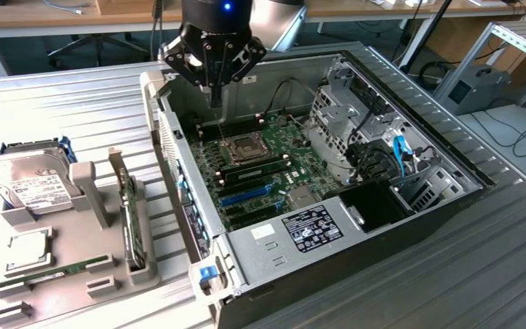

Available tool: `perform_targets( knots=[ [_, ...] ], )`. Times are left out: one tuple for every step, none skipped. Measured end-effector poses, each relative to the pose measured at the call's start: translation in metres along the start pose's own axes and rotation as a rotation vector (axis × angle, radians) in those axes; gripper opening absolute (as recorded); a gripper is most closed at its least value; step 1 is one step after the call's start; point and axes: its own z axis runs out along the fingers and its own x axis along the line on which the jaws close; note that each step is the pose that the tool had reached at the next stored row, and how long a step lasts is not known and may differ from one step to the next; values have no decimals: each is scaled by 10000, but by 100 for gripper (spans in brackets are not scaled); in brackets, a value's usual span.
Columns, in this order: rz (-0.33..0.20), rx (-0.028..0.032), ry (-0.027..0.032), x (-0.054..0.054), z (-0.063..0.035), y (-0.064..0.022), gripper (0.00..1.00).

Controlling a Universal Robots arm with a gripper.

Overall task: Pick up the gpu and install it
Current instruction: 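Reach for the gpu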

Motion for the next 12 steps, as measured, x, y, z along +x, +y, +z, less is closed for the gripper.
perform_targets(
  knots=[
    [1,0,-1,2,1,0,11],
    [1,-1,-1,4,1,0,11],
    [0,-1,0,6,2,0,11],
    [0,-1,-1,7,3,-1,11],
    [1,-1,-1,10,4,-1,11],
    [0,0,0,11,4,-1,11],
    [1,-1,-1,14,5,-1,11],
    [1,0,-1,16,6,-1,11],
    [0,0,0,18,9,-2,11],
    [1,0,0,19,12,-2,11],
    [1,0,0,19,13,-2,11],
    [1,0,0,20,14,-2,11]
  ],
)
